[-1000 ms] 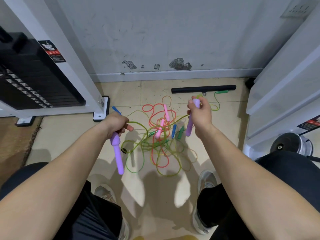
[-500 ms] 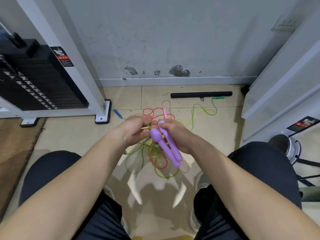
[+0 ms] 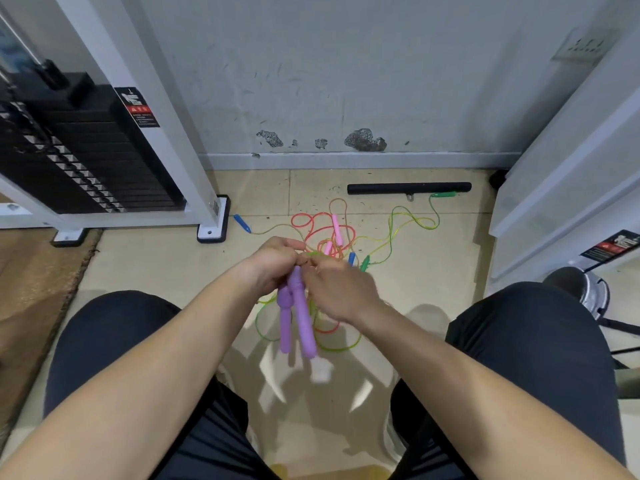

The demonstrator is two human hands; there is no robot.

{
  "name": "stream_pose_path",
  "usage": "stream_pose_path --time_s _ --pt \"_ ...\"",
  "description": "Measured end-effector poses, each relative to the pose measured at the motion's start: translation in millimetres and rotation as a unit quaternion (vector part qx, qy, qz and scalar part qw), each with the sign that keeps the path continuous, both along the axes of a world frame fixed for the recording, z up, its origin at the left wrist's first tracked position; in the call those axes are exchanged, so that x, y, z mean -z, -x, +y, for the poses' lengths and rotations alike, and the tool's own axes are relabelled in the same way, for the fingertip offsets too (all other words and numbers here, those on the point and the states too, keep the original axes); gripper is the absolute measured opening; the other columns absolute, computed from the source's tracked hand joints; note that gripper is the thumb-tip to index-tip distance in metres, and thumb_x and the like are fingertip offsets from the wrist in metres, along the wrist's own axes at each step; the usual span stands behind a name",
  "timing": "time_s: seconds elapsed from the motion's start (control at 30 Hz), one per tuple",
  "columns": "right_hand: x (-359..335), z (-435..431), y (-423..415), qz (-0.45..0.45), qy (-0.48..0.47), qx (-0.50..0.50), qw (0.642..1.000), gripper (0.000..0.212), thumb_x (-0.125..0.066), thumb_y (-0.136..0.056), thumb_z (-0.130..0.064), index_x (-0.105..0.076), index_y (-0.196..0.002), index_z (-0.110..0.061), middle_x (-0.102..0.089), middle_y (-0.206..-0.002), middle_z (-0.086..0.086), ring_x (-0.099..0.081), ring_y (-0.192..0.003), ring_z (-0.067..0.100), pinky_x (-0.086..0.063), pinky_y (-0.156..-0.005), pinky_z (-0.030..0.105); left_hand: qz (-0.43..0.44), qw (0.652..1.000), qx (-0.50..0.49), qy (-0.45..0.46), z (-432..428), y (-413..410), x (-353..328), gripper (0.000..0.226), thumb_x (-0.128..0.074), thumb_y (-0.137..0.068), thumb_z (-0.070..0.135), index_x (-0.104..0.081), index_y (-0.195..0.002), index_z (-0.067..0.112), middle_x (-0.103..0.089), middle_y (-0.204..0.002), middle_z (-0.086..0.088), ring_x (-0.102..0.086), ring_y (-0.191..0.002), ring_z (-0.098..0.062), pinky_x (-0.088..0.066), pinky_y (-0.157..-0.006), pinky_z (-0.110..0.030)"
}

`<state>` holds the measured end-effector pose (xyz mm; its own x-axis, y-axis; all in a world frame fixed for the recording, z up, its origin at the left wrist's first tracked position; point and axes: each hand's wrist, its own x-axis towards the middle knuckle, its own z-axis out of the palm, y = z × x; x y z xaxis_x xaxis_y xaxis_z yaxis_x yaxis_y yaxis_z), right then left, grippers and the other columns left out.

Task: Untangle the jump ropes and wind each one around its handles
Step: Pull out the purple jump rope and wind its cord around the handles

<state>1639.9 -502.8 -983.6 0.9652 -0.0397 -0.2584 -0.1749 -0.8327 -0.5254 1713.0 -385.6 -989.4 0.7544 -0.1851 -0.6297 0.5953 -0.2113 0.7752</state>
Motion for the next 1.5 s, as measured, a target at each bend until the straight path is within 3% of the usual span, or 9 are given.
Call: stream_pose_path --time_s 0.1,0.23,0.33,0.47,0.63,0.83,1.03,1.27,1.5 --pt "-3.0 -28.9 -20.6 -0.098 -0.128 0.118 0.980 0.022 -0.051 -0.088 -0.023 -0.060 -0.107 -0.029 -0.059 -0.112 -0.008 -0.055 -0.112 0.021 -0.047 -0.087 0.038 0.006 0.995 0.087 0.056 13.8 -4.1 -15.2 0.035 -0.043 -0.096 -0.013 -0.050 -0.126 0.003 -0.067 -0.086 -0.017 -0.045 -0.043 -0.013 -0.039 -0.042 -0.019" --pt "11.6 -46.2 -36.9 0.141 -0.366 -0.093 0.915 0.036 -0.060 -0.069 -0.014 -0.067 -0.092 -0.040 -0.060 -0.104 -0.007 -0.055 -0.100 0.014 -0.047 -0.086 0.033 -0.003 0.964 0.205 0.172 28.9 -10.5 -38.9 0.043 -0.051 -0.091 -0.008 -0.052 -0.133 -0.001 -0.051 -0.083 -0.017 -0.037 -0.040 -0.008 -0.033 -0.042 -0.016" --pt "39.5 -45.4 -39.8 0.139 -0.293 -0.107 0.940 0.008 -0.072 -0.080 -0.027 -0.072 -0.082 -0.019 -0.073 -0.092 0.006 -0.068 -0.094 0.019 -0.052 -0.091 0.042 -0.026 0.957 0.152 0.245 40.2 -20.6 -54.3 0.036 -0.053 -0.089 -0.001 -0.056 -0.125 0.004 -0.053 -0.072 -0.008 -0.033 -0.037 -0.002 -0.027 -0.046 -0.016" --pt "68.8 -64.8 -35.4 0.085 -0.209 0.013 0.974 0.032 -0.065 -0.092 -0.036 -0.059 -0.070 -0.014 -0.069 -0.069 0.002 -0.062 -0.069 0.018 -0.044 -0.071 0.034 -0.093 0.947 0.027 0.306 62.0 -35.9 -62.2 0.023 -0.049 -0.094 0.007 -0.057 -0.115 0.014 -0.047 -0.067 0.003 -0.030 -0.038 0.002 -0.025 -0.048 -0.014" --pt "91.5 -99.0 -23.1 0.190 0.038 0.028 0.981 0.034 -0.051 -0.101 -0.037 -0.060 -0.076 -0.016 -0.059 -0.078 0.004 -0.056 -0.082 0.027 -0.039 -0.070 0.031 -0.107 0.873 -0.142 0.453 101.7 -63.7 -72.0 0.013 -0.046 -0.101 0.017 -0.059 -0.100 0.022 -0.047 -0.066 0.010 -0.033 -0.042 -0.001 -0.023 -0.050 -0.013" --pt "51.3 -98.2 -52.6 0.030 -0.276 0.243 0.929 0.043 -0.050 -0.104 -0.037 -0.054 -0.071 -0.010 -0.059 -0.075 0.020 -0.050 -0.049 0.024 -0.046 -0.059 0.038 -0.155 0.961 -0.123 0.194 99.9 -62.2 -40.2 0.015 -0.048 -0.100 0.007 -0.059 -0.107 0.015 -0.048 -0.070 0.001 -0.033 -0.042 -0.005 -0.031 -0.045 -0.016" --pt "-55.0 -89.5 -107.8 -0.157 -0.481 0.238 0.829 0.038 -0.047 -0.106 -0.037 -0.052 -0.078 -0.010 -0.055 -0.077 0.008 -0.049 -0.050 0.014 -0.049 -0.051 0.028 -0.192 0.979 -0.057 0.029 75.2 -58.2 -21.3 0.019 -0.056 -0.100 0.008 -0.054 -0.119 0.006 -0.057 -0.061 0.000 -0.035 -0.039 -0.011 -0.030 -0.042 -0.018" --pt "-84.6 -115.0 -144.5 -0.236 -0.294 0.239 0.895 0.041 -0.048 -0.102 -0.041 -0.059 -0.071 -0.015 -0.062 -0.060 -0.010 -0.057 -0.053 0.016 -0.057 -0.068 0.043 -0.180 0.983 -0.007 -0.034 50.3 -64.8 -36.9 0.013 -0.063 -0.097 0.015 -0.064 -0.097 0.002 -0.070 -0.068 -0.002 -0.040 -0.041 -0.009 -0.034 -0.042 -0.019" --pt "-12.9 -151.4 -136.9 -0.172 -0.191 0.316 0.913 0.025 -0.050 -0.084 -0.039 -0.062 -0.076 -0.020 -0.064 -0.074 0.003 -0.066 -0.081 0.039 -0.057 -0.080 0.054 -0.144 0.988 -0.056 0.000 35.9 -73.0 -29.0 0.017 -0.053 -0.102 0.013 -0.064 -0.093 0.004 -0.069 -0.068 -0.005 -0.041 -0.041 -0.009 -0.035 -0.041 -0.017"
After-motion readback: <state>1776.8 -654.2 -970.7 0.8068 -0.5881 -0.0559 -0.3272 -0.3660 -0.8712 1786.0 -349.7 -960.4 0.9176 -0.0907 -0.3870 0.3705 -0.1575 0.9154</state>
